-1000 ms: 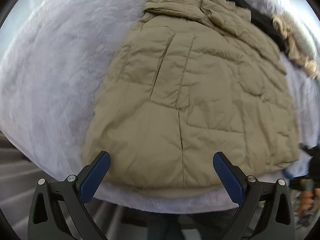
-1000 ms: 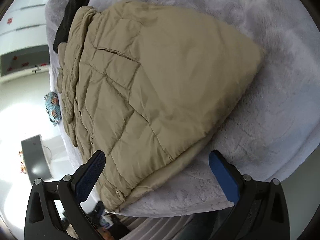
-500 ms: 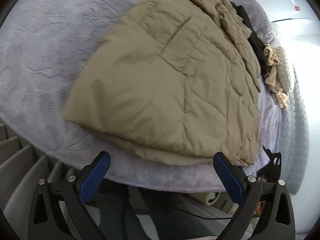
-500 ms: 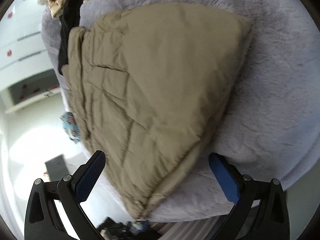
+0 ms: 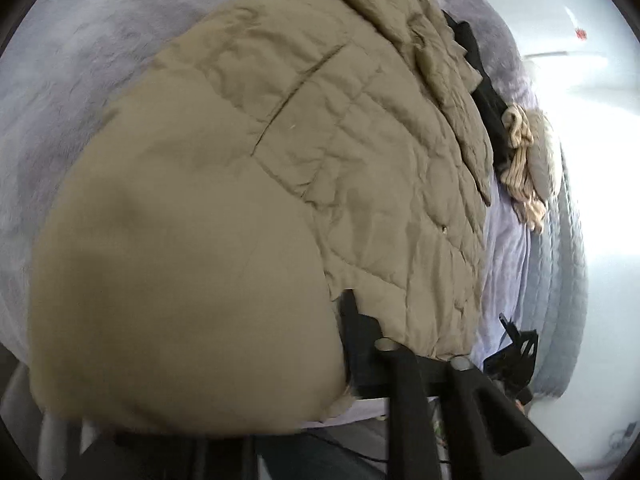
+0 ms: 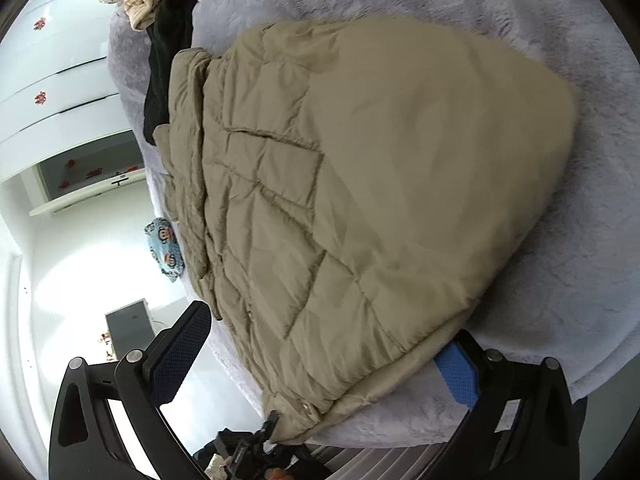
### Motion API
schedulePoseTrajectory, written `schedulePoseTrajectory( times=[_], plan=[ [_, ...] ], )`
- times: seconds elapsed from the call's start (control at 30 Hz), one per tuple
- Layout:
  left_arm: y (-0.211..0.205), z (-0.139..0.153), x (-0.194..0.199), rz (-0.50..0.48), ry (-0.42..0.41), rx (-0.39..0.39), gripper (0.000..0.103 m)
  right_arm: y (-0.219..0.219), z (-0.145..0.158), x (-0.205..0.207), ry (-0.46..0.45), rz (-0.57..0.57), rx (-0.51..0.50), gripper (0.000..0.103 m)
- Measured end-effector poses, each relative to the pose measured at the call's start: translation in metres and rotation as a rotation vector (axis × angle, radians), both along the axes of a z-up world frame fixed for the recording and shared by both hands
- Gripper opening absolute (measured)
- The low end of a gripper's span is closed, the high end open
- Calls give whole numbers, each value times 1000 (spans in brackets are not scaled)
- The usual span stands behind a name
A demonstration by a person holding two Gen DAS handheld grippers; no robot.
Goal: Fold large clothes
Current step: 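Fold the held hem over onto the collar with both tools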
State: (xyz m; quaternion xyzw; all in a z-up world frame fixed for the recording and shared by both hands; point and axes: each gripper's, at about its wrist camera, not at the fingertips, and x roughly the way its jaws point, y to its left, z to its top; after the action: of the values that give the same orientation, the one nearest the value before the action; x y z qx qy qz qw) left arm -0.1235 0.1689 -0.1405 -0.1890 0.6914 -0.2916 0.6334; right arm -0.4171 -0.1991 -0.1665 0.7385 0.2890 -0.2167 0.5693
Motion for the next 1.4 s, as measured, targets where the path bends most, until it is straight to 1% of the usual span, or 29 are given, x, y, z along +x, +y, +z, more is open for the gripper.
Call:
schedulePoseTrajectory(
  times=[0.07,0.1,0.13,0.17,0.2,0.23,0.27,0.3,0.33,0.4,0.53,0.67,0.83,0.97,1.07,1.2,1.4],
  plan=[
    [-4,9,1,-22,-42,3,19,-1,0,-5,17,-9,-3,96],
    [-7,15,2,-32,-63,5,15,-3,-1,-7,18,-12,-1,92],
    [-10,19,4,-37,-74,7,15,-4,-3,-9,22,-15,5,79],
    [-10,22,5,-39,-84,8,15,-5,-6,-10,38,-12,15,61],
    [-11,24,5,-41,-91,10,15,-6,-9,-11,57,-11,27,51],
    [-14,30,7,-46,-106,16,15,-7,-14,-12,70,-10,43,32],
    [-16,34,9,-48,-121,18,13,-9,-17,-12,82,-5,53,15],
    [-18,41,11,-50,-134,17,11,-11,-17,-11,102,3,50,12],
    [-17,45,13,-52,-144,15,11,-14,-14,-8,106,13,38,10],
    [-21,59,19,-57,-177,8,11,-20,-2,1,103,55,-6,9],
    [-39,94,39,-66,-263,-1,11,-41,35,34,89,184,-126,8],
    [-53,113,57,-45,-312,-2,11,-65,62,64,57,245,-195,8],
    [-69,128,80,-7,-339,13,11,-86,79,92,25,279,-222,8],
    [-78,142,92,12,-366,15,11,-99,87,103,3,287,-222,8],
    [-88,158,104,25,-399,21,11,-110,98,119,-23,301,-238,8],
    [-106,175,119,36,-450,33,11,-132,118,146,-59,345,-285,8],
    [-139,193,155,73,-522,66,11,-169,143,188,-103,410,-356,8]
  ],
)
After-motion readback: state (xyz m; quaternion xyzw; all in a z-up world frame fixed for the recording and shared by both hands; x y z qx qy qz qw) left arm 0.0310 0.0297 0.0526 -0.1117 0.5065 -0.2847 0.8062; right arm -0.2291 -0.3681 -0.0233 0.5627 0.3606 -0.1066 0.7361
